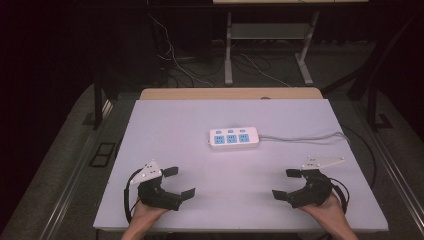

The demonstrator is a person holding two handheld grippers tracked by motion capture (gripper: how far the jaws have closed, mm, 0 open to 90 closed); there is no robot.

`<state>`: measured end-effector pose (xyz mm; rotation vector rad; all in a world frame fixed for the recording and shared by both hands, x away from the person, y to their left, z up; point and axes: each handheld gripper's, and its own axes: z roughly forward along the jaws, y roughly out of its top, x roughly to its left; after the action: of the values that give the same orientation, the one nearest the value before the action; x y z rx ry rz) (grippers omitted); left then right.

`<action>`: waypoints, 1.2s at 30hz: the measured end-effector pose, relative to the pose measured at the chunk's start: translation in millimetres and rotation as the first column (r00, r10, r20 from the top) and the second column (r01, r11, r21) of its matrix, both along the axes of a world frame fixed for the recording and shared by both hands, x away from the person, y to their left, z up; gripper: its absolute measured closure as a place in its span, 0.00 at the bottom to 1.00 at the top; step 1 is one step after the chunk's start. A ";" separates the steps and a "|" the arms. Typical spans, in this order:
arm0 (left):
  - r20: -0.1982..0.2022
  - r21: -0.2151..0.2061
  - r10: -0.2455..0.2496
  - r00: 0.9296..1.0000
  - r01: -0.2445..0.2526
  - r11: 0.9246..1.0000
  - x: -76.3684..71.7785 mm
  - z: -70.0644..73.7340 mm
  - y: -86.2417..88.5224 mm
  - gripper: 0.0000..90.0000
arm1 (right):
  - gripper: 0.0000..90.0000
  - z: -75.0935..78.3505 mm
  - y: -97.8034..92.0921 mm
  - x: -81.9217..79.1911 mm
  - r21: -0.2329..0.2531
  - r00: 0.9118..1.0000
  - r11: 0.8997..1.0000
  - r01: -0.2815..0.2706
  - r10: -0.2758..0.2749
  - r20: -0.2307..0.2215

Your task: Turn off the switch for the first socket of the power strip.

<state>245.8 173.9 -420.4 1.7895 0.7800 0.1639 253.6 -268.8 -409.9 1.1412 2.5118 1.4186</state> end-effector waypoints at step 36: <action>-0.016 -0.009 -0.001 1.000 0.001 1.000 0.0 -1.7 1.2 0.00 | 0.00 33.0 15.2 32.1 -0.051 0.999 0.998 -0.048 0.047 -0.012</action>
<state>245.9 175.1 -422.2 1.7845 0.7904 0.1450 285.7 -253.6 -376.9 1.0915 2.5835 1.3540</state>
